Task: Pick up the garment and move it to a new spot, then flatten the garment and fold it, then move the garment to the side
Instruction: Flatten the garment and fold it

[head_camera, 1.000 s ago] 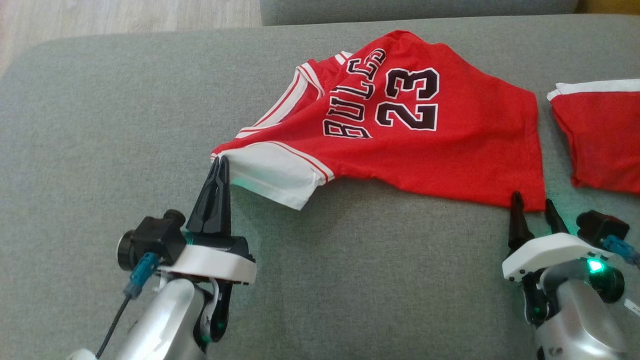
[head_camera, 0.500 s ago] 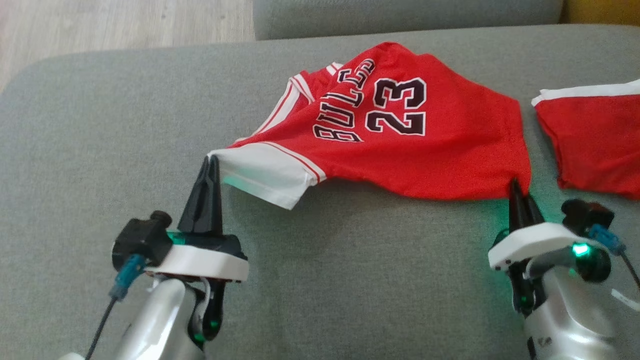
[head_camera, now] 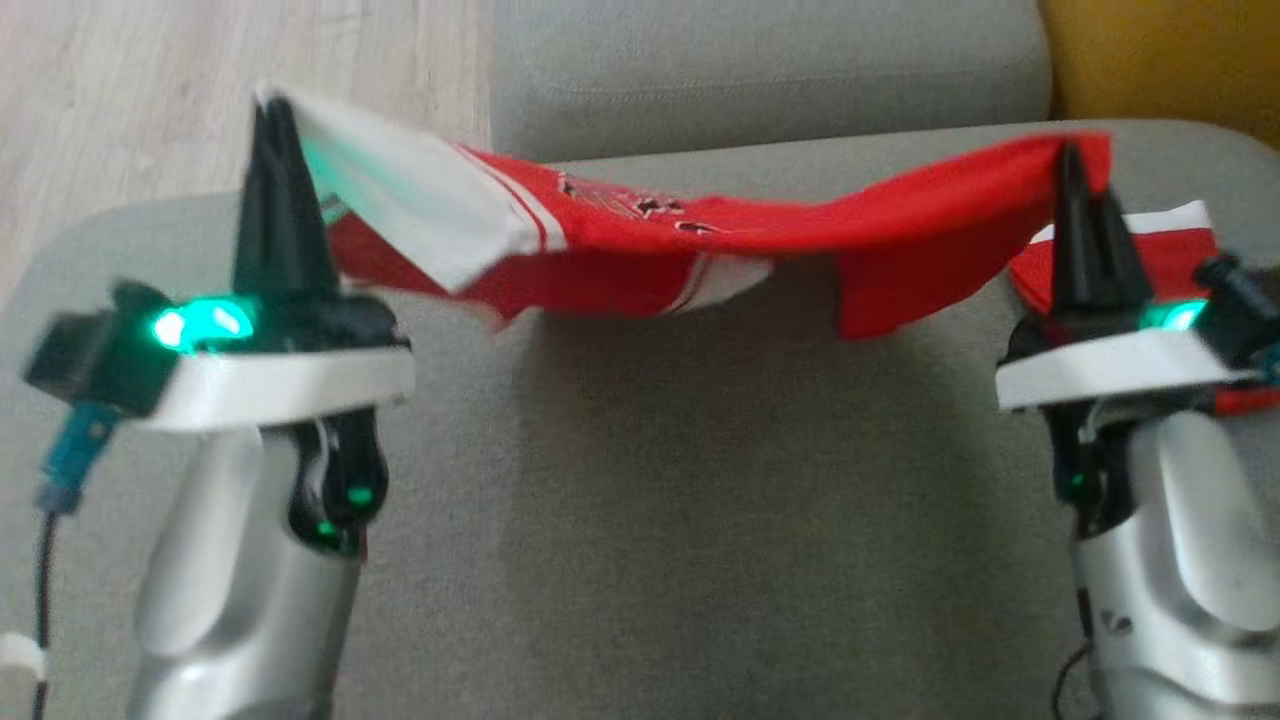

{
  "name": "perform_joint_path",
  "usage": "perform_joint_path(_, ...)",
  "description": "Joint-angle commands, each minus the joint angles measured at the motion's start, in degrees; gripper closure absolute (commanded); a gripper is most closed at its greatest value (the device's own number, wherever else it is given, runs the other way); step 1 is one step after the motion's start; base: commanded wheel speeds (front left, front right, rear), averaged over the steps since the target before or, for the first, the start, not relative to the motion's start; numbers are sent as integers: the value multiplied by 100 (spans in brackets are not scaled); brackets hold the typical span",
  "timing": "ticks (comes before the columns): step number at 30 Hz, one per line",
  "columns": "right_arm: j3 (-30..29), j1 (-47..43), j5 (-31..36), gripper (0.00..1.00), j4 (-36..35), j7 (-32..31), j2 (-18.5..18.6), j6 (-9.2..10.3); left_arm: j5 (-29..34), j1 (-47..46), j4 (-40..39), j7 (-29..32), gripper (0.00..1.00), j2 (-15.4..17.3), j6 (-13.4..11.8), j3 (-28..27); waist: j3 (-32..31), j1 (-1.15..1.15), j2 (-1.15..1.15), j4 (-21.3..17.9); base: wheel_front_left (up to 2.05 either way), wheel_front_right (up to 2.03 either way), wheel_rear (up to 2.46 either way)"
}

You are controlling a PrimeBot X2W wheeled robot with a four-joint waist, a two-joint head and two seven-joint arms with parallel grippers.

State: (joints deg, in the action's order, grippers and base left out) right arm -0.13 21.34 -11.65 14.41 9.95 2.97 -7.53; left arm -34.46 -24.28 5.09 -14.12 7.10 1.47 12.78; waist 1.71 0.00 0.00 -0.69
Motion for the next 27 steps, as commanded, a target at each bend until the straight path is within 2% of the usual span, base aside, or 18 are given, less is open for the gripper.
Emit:
perform_joint_path(1, 140, 331, 59, 100, -482, -130, 2, 4, -42, -404, -359, 33, 100, 75, -42, -263, -96, 0, 0, -54, 0, 0, 0)
perform_joint_path(5, 180, 443, 71, 100, -1370, -585, 156, 4, -135, -642, -937, 200, 100, 110, -166, -391, -224, 0, 0, -130, 0, 0, 0)
perform_joint_path(10, 240, 471, 62, 100, -2417, -1176, 409, 4, -197, -681, -1901, 519, 100, 203, -438, -554, -244, 0, 0, -205, 0, 0, 0)
perform_joint_path(15, 132, 343, 10, 100, -3315, -1788, 469, 4, -391, -634, -2747, 1131, 100, 315, -762, -683, -181, 0, 0, -235, 0, 0, 0)
perform_joint_path(17, 60, 296, 23, 100, -3584, -2022, 466, 4, -412, -694, -2932, 1385, 100, 451, -799, -695, -101, 0, 0, -215, 0, 0, 0)
perform_joint_path(20, -4, 312, 5, 100, -3696, -2396, 480, 4, -501, -903, -2654, 1629, 100, 599, -798, -765, 101, 0, 0, -178, 0, 0, 0)
perform_joint_path(22, 71, 525, 44, 100, -3574, -2516, 591, 4, -617, -1190, -2215, 1792, 100, 686, -702, -766, 335, 0, 0, -179, 0, 0, 0)
perform_joint_path(24, 171, 880, 147, 100, -3271, -2586, 733, 4, -436, -1594, -1659, 1913, 100, 978, -447, -627, 606, 0, 0, -187, 0, 0, 0)
perform_joint_path(27, 231, 1655, -46, 100, -2619, -2584, 550, 4, -291, -2327, -756, 1882, 100, 1178, -150, -538, 1052, 0, 0, -225, 0, 0, 0)
